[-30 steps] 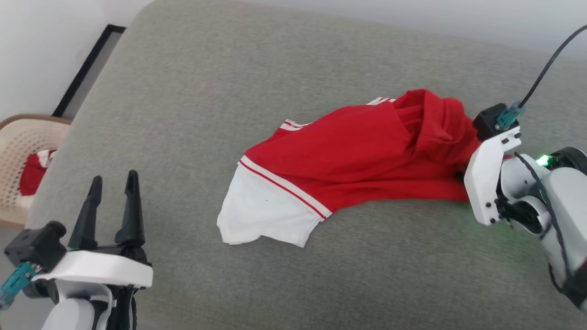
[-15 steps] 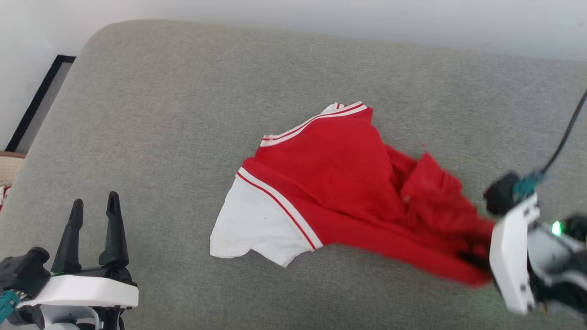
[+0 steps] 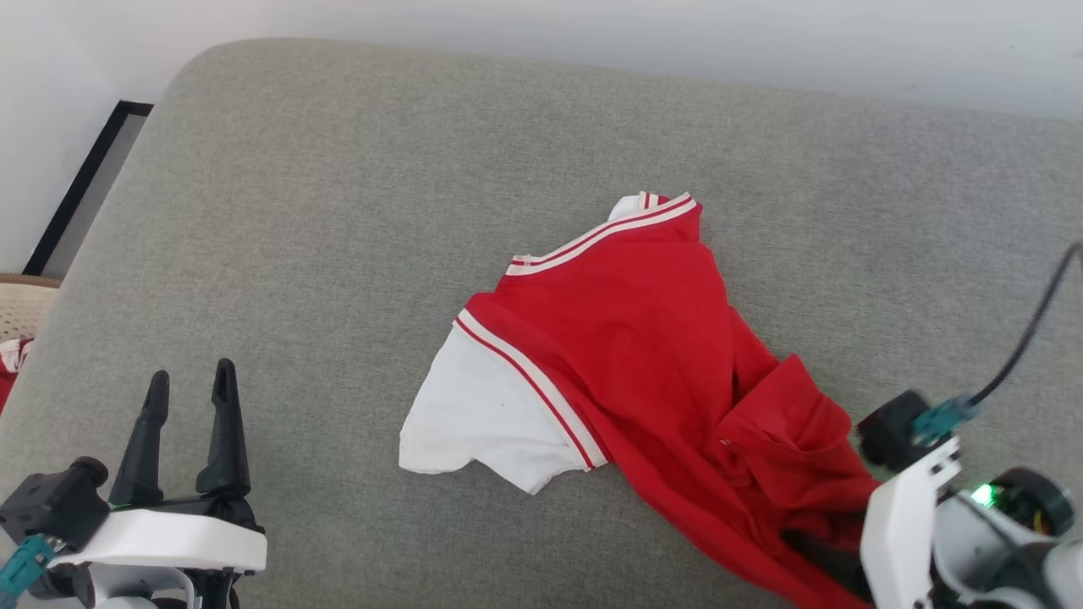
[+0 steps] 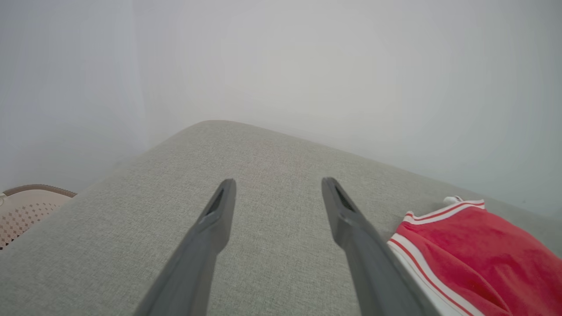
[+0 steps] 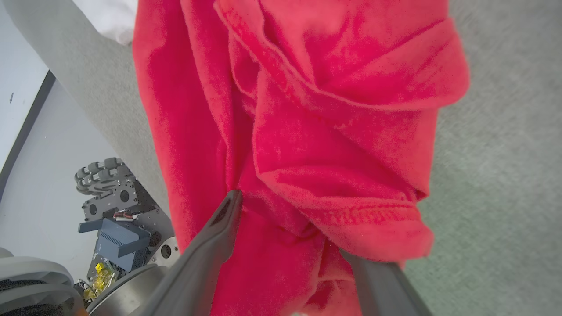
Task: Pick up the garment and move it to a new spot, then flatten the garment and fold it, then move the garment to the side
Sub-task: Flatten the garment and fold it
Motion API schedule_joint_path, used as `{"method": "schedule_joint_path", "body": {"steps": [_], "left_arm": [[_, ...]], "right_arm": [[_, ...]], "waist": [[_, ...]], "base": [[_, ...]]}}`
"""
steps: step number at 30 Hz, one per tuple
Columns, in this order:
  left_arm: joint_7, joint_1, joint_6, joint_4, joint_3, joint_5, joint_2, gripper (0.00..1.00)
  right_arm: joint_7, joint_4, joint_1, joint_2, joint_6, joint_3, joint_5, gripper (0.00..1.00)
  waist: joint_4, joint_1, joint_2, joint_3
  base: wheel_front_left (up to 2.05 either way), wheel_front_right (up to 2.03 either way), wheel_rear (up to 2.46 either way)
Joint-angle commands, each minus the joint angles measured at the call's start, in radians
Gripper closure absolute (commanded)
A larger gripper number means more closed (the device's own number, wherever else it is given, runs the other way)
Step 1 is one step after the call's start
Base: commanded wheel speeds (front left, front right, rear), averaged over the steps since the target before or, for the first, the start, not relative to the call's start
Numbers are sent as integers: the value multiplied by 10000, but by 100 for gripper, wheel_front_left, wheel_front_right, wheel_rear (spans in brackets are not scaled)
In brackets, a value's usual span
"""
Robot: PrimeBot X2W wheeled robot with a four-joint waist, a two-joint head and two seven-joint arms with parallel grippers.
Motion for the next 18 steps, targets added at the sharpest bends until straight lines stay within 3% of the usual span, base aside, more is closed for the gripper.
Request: {"method": "schedule_joint_path", "body": {"steps": [1, 11, 18], "left_arm": [[-50, -98, -58, 11, 26, 106, -13, 0], [-50, -210, -196, -39, 31, 255, -205, 0], [-50, -632, -374, 112, -125, 362, -507, 0]], "right_arm": [[60, -183, 71, 45, -4, -199, -34, 0], [1113, -2009, -818, 483, -4, -2084, -170, 0], [798, -816, -2940, 1045, -4, -2159, -786, 0]], "waist": [[34, 0, 0, 17], [288, 0, 0, 280], [794, 0, 0, 610]], "base": [[0, 0, 0], [0, 0, 0], [0, 0, 0]]}}
